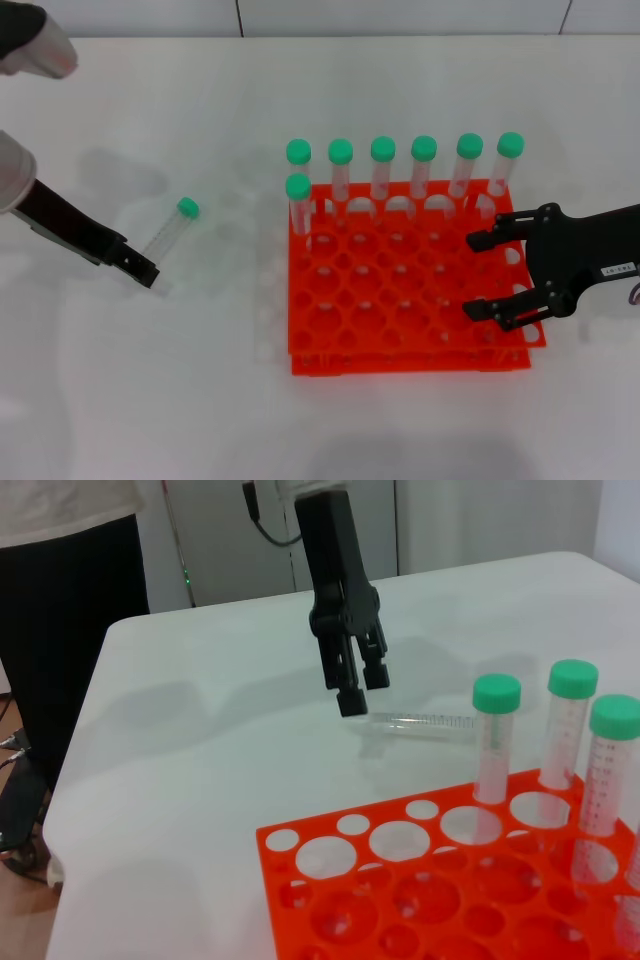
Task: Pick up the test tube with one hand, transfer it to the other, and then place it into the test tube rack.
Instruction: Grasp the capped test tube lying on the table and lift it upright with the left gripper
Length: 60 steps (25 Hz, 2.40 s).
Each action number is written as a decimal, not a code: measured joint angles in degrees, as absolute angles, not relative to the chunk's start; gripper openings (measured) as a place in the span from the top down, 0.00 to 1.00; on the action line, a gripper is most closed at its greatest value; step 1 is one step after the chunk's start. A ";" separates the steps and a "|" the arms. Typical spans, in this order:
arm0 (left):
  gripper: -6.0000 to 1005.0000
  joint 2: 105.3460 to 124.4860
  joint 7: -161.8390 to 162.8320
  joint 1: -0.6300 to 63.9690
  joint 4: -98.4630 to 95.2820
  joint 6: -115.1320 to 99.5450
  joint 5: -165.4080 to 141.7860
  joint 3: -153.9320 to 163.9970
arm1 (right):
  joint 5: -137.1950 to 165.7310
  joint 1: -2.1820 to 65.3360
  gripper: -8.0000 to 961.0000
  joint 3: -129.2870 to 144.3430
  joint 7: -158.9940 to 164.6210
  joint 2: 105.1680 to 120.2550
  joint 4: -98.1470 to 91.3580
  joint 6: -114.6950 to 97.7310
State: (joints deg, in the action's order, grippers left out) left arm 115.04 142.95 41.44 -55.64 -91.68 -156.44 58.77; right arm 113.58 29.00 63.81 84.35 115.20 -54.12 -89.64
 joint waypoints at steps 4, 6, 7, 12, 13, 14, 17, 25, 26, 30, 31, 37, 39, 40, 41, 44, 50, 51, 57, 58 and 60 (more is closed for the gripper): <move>0.19 115.24 142.84 41.75 -54.43 -90.23 -156.53 59.28 | 113.53 29.10 0.13 63.81 84.34 115.23 -54.11 -89.21; 0.19 115.25 142.81 42.05 -53.53 -89.63 -156.54 59.31 | 113.42 29.16 0.13 63.81 84.33 115.22 -54.11 -89.11; 0.19 115.25 142.81 42.19 -53.12 -89.29 -156.55 59.34 | 113.39 29.19 0.13 63.81 84.32 115.23 -54.11 -89.09; 0.19 115.69 143.05 42.81 -52.19 -88.06 -158.06 59.62 | 113.33 29.51 0.13 63.81 84.26 115.23 -53.92 -88.48; 0.19 115.89 143.06 42.86 -52.19 -88.03 -158.38 59.72 | 113.33 29.66 0.13 63.81 84.26 115.23 -53.78 -88.40; 0.19 116.03 143.07 42.90 -52.19 -87.99 -158.64 59.77 | 113.32 29.99 0.13 63.83 84.25 115.23 -53.45 -88.34; 0.19 116.44 143.22 42.97 -52.17 -87.66 -159.20 59.86 | 113.42 30.80 0.13 63.99 84.21 115.26 -52.68 -88.32; 0.19 116.64 143.62 42.98 -52.13 -87.47 -159.33 60.64 | 113.37 30.76 0.13 64.16 84.19 115.31 -52.55 -88.16; 0.19 116.64 143.62 42.98 -52.14 -87.46 -159.34 60.64 | 113.37 30.76 0.13 64.16 84.19 115.31 -52.55 -88.16; 0.33 116.64 143.60 42.98 -52.22 -87.45 -159.35 60.65 | 113.32 30.76 0.13 64.15 84.20 115.31 -52.55 -88.15; 0.36 116.64 143.61 42.98 -52.27 -87.44 -159.35 60.65 | 113.28 30.75 0.13 64.13 84.20 115.29 -52.55 -88.15; 0.53 116.56 143.61 43.03 -52.27 -87.45 -159.35 60.65 | 113.11 30.67 0.13 63.98 84.13 115.24 -52.55 -88.15; 0.58 116.55 143.61 43.04 -52.22 -87.44 -159.35 60.65 | 113.11 30.67 0.13 63.98 84.12 115.23 -52.55 -88.15; 0.61 116.54 143.61 43.05 -52.21 -87.45 -159.35 60.65 | 113.11 30.67 0.13 63.98 84.12 115.23 -52.55 -88.15; 0.61 116.54 143.61 43.06 -52.21 -87.44 -159.35 60.65 | 113.11 30.67 0.13 64.00 84.12 115.22 -52.55 -88.15; 0.61 116.52 143.61 43.07 -52.21 -87.43 -159.37 60.65 | 113.11 30.67 0.13 64.11 84.11 115.22 -52.55 -88.15; 0.61 116.52 143.66 42.95 -52.13 -86.73 -159.96 60.64 | 113.11 30.63 0.13 64.16 84.11 115.27 -52.56 -88.15; 0.61 116.59 143.67 42.96 -52.12 -86.68 -160.34 60.65 | 113.11 30.60 0.13 64.16 84.11 115.28 -52.56 -88.15; 0.61 116.77 143.69 43.11 -51.74 -86.12 -160.85 60.65 | 113.11 30.52 0.13 64.16 84.11 115.31 -52.56 -88.15; 0.62 116.82 143.69 43.11 -51.74 -85.94 -160.87 60.65 | 113.11 30.50 0.13 64.16 84.11 115.31 -52.56 -88.16; 0.63 116.92 143.69 43.14 -51.74 -85.75 -160.90 60.81 | 113.11 30.50 0.13 64.12 84.11 115.31 -52.56 -88.15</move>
